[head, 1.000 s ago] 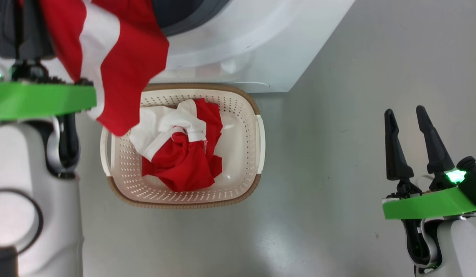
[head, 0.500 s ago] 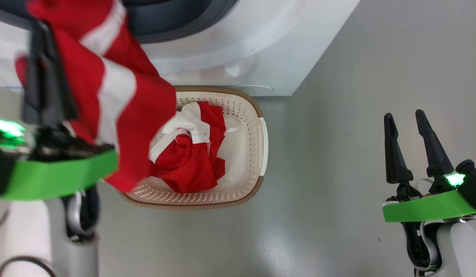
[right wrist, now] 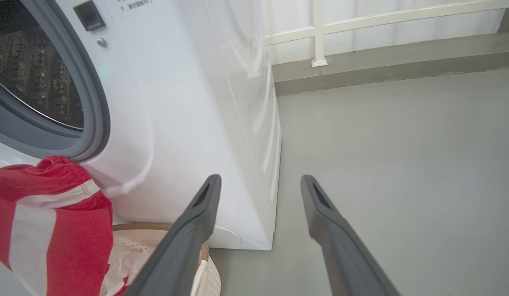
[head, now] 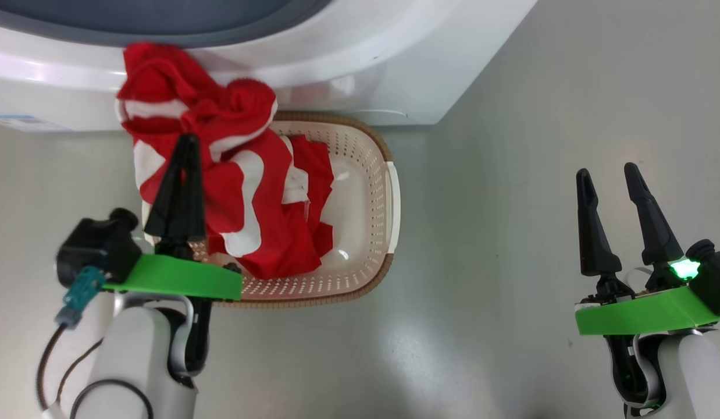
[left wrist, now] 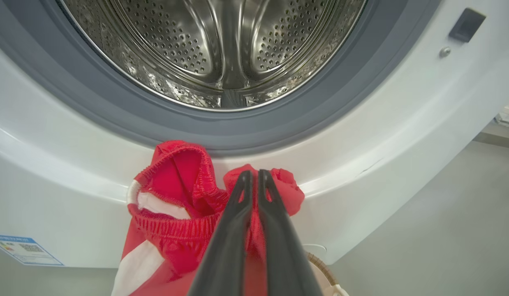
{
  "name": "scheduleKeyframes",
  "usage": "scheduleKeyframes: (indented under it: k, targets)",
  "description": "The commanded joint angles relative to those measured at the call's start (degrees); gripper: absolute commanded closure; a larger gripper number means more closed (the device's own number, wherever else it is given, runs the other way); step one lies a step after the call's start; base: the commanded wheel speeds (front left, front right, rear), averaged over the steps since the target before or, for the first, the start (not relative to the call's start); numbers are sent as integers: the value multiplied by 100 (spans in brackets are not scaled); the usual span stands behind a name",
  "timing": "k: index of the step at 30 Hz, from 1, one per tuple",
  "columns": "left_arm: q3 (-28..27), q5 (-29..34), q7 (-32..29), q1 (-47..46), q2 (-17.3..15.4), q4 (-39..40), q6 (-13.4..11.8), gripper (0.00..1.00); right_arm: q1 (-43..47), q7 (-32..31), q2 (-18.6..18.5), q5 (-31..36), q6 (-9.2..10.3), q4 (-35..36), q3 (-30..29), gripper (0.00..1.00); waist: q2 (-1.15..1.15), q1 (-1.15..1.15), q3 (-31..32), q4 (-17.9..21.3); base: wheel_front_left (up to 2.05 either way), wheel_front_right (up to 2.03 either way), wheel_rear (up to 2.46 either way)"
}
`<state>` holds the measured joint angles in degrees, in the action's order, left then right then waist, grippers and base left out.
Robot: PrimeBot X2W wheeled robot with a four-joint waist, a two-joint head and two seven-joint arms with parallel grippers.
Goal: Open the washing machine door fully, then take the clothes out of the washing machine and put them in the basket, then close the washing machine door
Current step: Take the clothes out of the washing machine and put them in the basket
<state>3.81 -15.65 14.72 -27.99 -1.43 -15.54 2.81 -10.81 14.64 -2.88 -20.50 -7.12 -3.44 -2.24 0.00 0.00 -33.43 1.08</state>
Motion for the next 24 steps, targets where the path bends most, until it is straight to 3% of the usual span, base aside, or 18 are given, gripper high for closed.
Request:
scheduleKeyframes:
  k: [1, 17, 24]
  targets:
    - [-109, -7, 28, -47, -145, -49, 51, 100, -29, 36, 1, 34, -36, 163, 139, 0, 0, 0, -148, 64, 0, 0, 0]
    - [98, 474, 28, -1276, -145, -2498, 365, 100, -471, 36, 1, -111, -36, 287, 149, 0, 0, 0, -1134, 324, 0, 0, 0]
    - [8, 668, 28, -1610, -145, -2849, 404, 100, -599, 36, 1, -168, -36, 306, 145, 0, 0, 0, -1317, 405, 0, 0, 0]
